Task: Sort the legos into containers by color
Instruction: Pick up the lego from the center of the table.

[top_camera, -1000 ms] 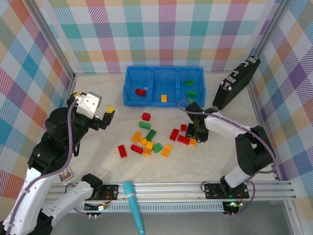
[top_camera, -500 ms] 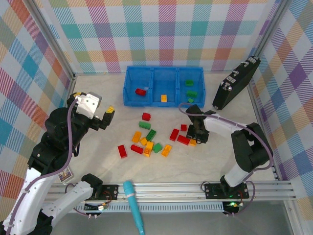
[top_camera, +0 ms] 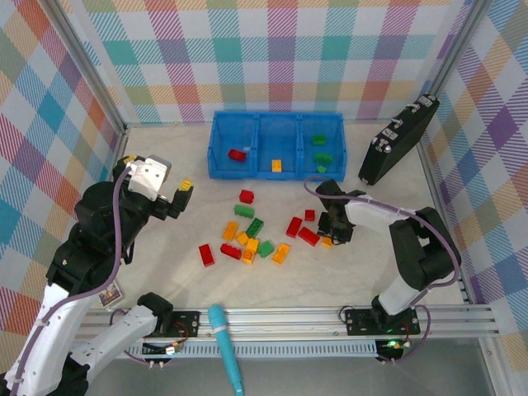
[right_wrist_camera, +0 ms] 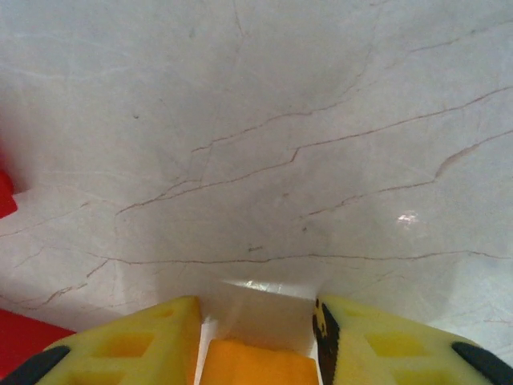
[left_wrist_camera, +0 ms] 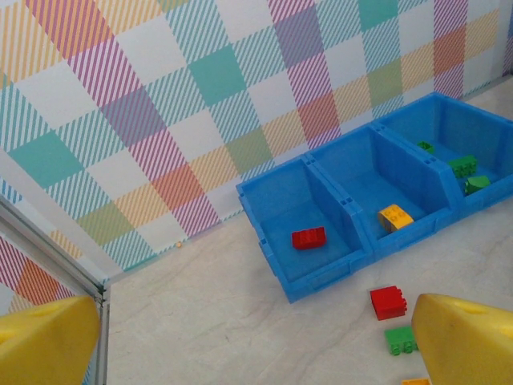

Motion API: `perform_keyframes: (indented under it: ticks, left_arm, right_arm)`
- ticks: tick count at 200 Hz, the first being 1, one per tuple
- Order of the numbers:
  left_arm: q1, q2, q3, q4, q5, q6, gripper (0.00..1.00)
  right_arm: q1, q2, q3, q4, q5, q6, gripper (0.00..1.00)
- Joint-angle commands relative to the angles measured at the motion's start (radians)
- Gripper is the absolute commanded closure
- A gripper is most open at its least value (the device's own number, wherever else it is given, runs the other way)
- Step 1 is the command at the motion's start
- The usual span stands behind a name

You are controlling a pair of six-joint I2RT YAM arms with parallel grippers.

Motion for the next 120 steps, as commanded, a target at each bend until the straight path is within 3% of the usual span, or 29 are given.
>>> perform_keyframes:
  ticks: [1,56,120]
  left_arm:
    - [-0.014,-0.012,-0.013,0.013,0.005,-0.006,0.00]
    - [-0.014,-0.020,-0.015,0.012,-0.001,-0.006,0.00]
    - [-0.014,-0.047,-0.014,0.010,-0.024,0.005,0.00]
  right_arm:
    - [0.002,-0.014,-0.053,-0.055,-0.044,0.026,0.59]
    - [0.000,-0.033,0.058,-0.110,-0.018,-0.036,0.64]
    - [-0.011,0.133,0.547,-0.185,0.091,-0.255,0.64]
